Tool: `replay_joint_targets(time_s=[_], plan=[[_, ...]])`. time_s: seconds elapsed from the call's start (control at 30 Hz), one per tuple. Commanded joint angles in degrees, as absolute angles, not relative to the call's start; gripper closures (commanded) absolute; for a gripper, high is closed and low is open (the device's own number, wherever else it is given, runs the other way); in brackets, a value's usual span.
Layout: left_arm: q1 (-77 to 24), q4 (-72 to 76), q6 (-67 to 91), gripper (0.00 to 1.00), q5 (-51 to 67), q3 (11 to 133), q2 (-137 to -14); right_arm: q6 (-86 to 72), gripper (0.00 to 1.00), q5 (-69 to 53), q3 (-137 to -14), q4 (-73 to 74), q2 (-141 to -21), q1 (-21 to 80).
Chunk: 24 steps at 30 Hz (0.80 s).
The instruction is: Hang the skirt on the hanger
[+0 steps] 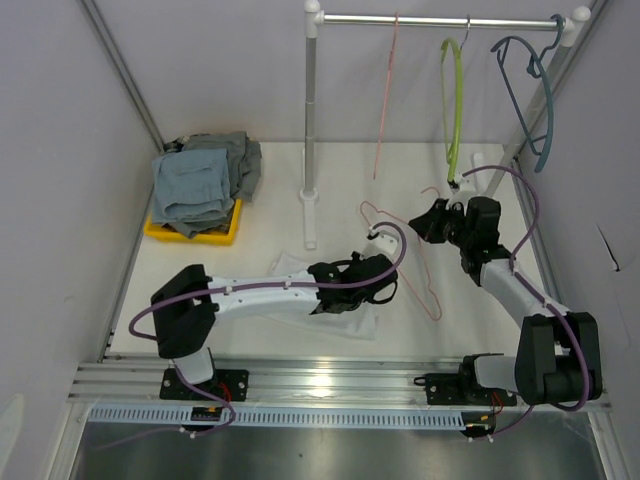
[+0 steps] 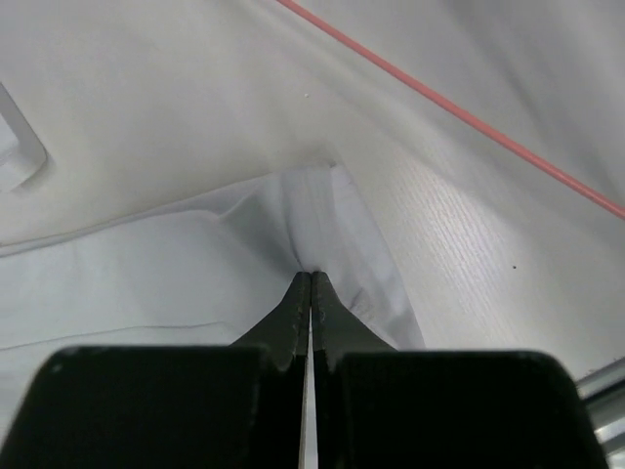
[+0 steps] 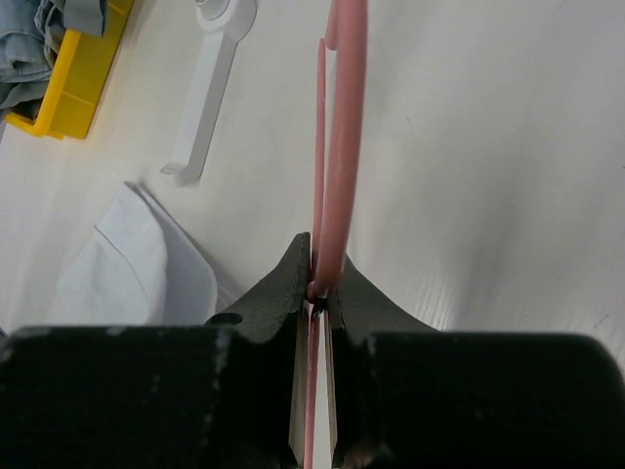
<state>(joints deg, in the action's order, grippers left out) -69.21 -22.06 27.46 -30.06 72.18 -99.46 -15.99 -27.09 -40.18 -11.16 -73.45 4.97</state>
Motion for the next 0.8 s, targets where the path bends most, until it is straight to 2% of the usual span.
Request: replay_joint_targets(time_s=[0.0, 0.43, 0.77], plan=[[-69.43, -17.94, 29.79, 1.0, -31.29, 69.7, -94.67, -15.03, 1.0, -27.87, -41.48, -12.57, -72.68, 7.46], [-69.87, -17.49, 30.85, 1.0, -30.59, 69.96, -93.07, -14.59, 1.0, -21.1, -43.15, -12.13, -75.23, 25.73], [-71.45, -17.14, 31.02, 1.0, -30.5, 71.71, -95.53, -14.41, 1.0, -21.62, -43.86, -13.62, -79.98, 29.62]])
